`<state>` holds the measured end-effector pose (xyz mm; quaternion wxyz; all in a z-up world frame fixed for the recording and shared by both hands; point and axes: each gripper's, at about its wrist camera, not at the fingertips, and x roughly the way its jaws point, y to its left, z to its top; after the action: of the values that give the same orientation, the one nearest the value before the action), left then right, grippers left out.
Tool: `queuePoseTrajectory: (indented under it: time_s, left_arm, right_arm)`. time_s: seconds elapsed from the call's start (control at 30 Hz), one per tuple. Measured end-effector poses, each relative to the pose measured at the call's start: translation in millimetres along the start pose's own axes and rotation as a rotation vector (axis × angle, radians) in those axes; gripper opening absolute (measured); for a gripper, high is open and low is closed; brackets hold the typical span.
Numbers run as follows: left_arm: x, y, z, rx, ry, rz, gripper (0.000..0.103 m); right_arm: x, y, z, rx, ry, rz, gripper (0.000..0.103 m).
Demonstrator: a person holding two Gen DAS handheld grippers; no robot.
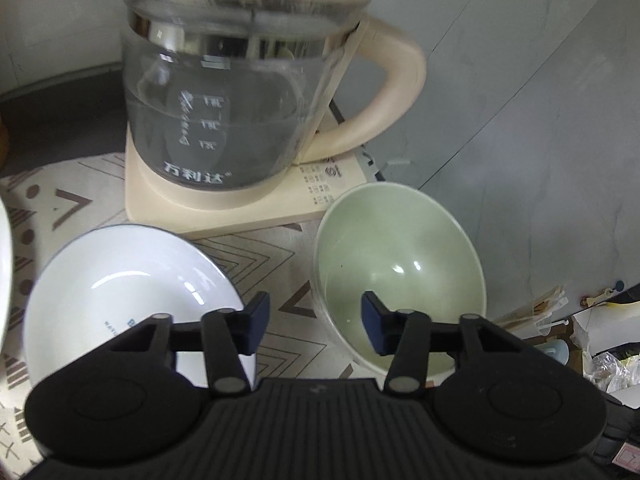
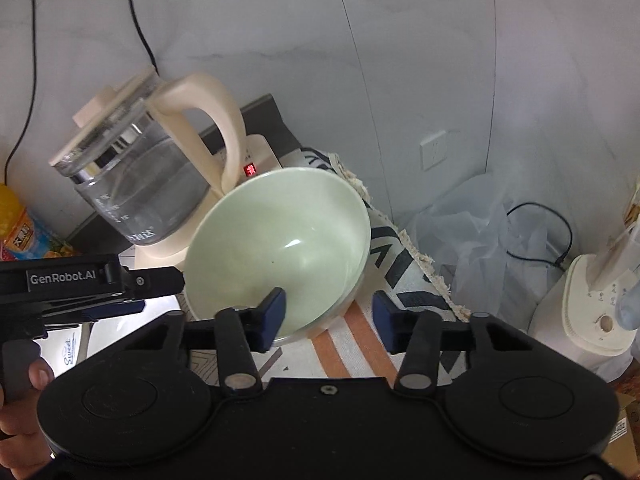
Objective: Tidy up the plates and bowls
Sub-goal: 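Close both grippers on the rim of the small green bowl, then carry the small green bowl with both grippers onto the stacked bowls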
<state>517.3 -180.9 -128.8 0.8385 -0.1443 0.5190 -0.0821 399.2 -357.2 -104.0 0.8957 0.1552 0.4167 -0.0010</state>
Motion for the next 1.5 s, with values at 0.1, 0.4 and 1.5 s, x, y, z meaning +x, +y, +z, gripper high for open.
queuePoseTrajectory:
  time_s: [0.1, 0.4, 1.5]
  left_arm:
    - [11, 1, 3, -0.018, 0.019, -0.007, 0.034]
    - [37, 0, 6, -0.052, 0.062, 0.004, 0.011]
    - [-87, 17, -24, -0.013, -0.087, -0.028, 0.011]
  right_arm:
    - [12, -2, 2, 0.013, 0.021, 0.009, 0.042]
    - [38, -5, 5, 0.047, 0.052, -0.007, 0.03]
    - [-51, 41, -20, 0.057, -0.096, 0.008, 0.024]
